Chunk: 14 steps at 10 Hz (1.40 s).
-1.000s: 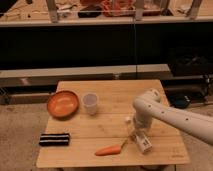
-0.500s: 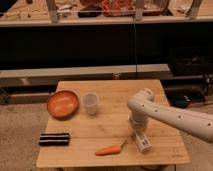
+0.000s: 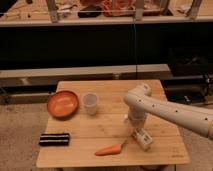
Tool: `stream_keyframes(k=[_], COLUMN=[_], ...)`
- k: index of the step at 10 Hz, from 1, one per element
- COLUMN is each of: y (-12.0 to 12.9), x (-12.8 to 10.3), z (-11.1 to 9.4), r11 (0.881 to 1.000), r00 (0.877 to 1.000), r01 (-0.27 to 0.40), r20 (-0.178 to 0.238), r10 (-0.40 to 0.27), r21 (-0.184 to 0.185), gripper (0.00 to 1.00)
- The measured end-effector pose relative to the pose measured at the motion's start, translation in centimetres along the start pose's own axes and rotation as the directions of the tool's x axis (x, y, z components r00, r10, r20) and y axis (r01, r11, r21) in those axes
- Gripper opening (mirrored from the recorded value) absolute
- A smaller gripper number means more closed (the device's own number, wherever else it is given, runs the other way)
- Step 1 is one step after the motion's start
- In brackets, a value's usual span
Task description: Stand the bottle upright
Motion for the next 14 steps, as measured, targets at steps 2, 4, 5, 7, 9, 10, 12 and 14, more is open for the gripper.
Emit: stream_keyframes(k=[2, 4, 5, 7, 9, 10, 12, 14], y=[0.4, 0.6, 0.8, 1.2, 1.5, 1.5, 1.5, 1.5], x=[-0.2, -0.4, -0.4, -0.7, -0.9, -0.9, -0.8, -0.9], z=[-0.2, 0.2, 0.3, 0.6, 1.0, 1.2, 1.4, 1.7], r11=[1.0, 1.0, 1.0, 1.0, 1.0, 1.0, 1.0, 0.999], r00=[1.0, 1.0, 1.0, 1.0, 1.0, 1.0, 1.0, 1.0], r01=[0.018, 0.026, 0.029, 0.024, 0.016, 0.013, 0.01, 0.002], r20=[0.0, 0.007, 0.008, 0.008, 0.008, 0.008, 0.006, 0.006], r10=[-0.018, -0.026, -0.029, -0.024, -0.016, -0.013, -0.009, -0.002], r21=[0.0, -0.002, -0.005, -0.01, -0.018, -0.022, -0.029, -0.032], gripper=[0.36, 0.37, 0.37, 0.37, 0.41, 0.42, 0.42, 0.42])
